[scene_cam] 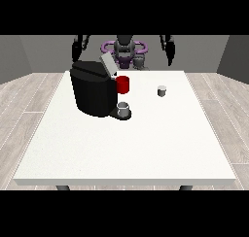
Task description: Insert the coffee pod into the coffee machine and close the lid
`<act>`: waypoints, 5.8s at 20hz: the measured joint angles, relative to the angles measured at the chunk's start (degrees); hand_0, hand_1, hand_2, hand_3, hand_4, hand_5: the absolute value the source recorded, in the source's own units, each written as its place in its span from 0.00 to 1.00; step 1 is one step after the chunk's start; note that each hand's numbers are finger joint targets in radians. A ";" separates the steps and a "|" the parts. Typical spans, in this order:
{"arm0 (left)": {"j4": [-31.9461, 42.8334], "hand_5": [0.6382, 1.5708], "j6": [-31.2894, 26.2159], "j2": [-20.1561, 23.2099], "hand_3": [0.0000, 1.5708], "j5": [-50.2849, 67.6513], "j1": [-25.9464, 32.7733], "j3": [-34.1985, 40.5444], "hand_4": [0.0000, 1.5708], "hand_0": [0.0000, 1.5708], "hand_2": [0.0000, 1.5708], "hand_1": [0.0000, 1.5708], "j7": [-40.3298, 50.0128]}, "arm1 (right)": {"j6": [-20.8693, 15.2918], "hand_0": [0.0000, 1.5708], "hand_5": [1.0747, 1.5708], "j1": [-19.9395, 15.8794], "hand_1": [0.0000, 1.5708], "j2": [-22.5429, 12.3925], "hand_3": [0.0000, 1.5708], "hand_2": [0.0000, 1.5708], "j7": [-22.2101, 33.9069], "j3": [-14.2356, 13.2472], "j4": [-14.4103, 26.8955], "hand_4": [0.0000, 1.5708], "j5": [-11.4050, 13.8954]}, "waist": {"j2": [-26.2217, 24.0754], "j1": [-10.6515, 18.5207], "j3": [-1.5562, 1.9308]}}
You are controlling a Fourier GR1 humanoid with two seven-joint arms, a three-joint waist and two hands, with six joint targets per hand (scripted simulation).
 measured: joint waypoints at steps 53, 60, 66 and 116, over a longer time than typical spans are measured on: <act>45.58 1.00 -1.89 16.94 0.55 -46.67 -30.22 -7.84 0.25 0.50 0.62 0.50 -12.33 | -7.25 0.00 1.00 -15.86 0.00 4.62 0.00 0.00 -4.89 2.26 14.41 0.00 6.76 | 12.35 -6.95 1.73; 48.79 1.00 -2.60 15.55 0.79 -49.25 -31.77 -6.83 0.32 0.81 0.83 0.81 -14.58 | -6.56 0.00 1.00 -15.08 0.00 4.11 0.00 0.00 -6.40 0.63 18.56 0.00 5.60 | 9.82 -6.28 1.66; 48.87 1.00 -5.29 13.20 0.86 -45.82 -33.74 -3.96 0.34 0.92 0.91 0.92 -17.50 | -8.22 0.00 1.00 -14.32 0.00 3.41 0.00 0.00 -5.03 0.86 20.01 0.00 7.68 | 7.59 -6.07 1.64; 51.54 1.00 -24.33 16.62 0.78 -41.64 -68.22 8.45 0.27 0.79 0.82 0.79 -4.30 | -9.09 0.00 1.00 -24.75 0.00 2.28 0.00 0.00 -1.12 0.69 13.68 0.00 8.67 | 15.44 -17.48 1.66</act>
